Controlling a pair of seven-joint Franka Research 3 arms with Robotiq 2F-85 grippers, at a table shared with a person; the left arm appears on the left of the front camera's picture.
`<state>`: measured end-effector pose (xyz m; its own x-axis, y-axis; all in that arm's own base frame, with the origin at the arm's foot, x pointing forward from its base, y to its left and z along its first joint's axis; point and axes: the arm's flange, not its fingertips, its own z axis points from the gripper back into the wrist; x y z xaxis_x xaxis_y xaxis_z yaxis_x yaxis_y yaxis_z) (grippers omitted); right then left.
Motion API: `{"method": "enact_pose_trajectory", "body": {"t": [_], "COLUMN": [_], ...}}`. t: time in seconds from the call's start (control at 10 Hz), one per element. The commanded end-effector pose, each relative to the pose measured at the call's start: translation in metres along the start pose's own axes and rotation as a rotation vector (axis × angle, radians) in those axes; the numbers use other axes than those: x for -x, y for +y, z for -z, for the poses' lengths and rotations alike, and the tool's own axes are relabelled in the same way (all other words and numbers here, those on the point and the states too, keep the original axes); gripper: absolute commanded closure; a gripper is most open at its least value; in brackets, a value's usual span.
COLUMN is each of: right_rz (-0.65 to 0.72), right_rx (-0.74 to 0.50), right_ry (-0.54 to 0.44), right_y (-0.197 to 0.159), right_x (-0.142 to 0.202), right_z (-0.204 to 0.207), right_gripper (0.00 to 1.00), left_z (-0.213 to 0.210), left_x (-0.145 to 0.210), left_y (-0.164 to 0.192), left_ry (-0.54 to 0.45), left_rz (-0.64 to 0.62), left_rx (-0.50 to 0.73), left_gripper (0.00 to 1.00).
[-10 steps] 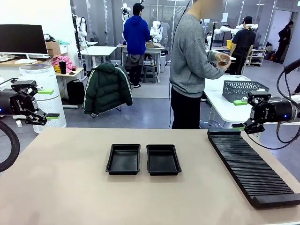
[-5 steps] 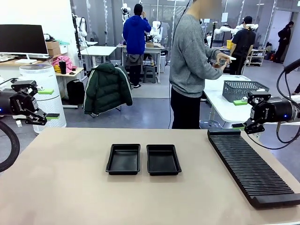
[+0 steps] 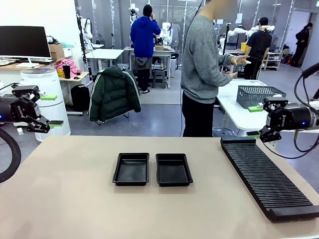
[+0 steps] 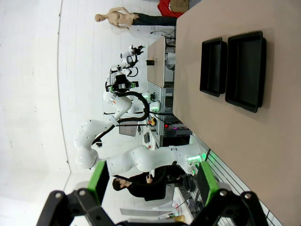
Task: Inspect and transfer BCBs to ESD trays.
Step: Pick up the Blank PCB from the PCB Rack and place it in the left ESD tray.
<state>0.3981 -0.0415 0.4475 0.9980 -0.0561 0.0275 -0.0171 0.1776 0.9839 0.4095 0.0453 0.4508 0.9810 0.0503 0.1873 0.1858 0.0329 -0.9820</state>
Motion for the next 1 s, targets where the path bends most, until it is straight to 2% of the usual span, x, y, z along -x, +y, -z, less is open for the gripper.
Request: {"method": "enact_pose_trajectory", "body": {"t": [0.0, 0.9], "right_rz": [-0.003, -0.003], "right_rx": [0.0, 0.0], "right_ry": [0.001, 0.001], "right_y": [0.0012, 0.0012], "right_x": [0.0015, 0.0015], "right_z": [0.0007, 0.0007], "right_gripper": [0.0, 0.0], "left_z": [-0.0004, -0.0004], "left_x": [0.0002, 0.0002], "left_y": [-0.0001, -0.0001], "left_ry": [-0.001, -0.001], "left_rz": [0.0, 0.0], "left_rx": [0.001, 0.001], "left_gripper": [0.0, 0.0]}}
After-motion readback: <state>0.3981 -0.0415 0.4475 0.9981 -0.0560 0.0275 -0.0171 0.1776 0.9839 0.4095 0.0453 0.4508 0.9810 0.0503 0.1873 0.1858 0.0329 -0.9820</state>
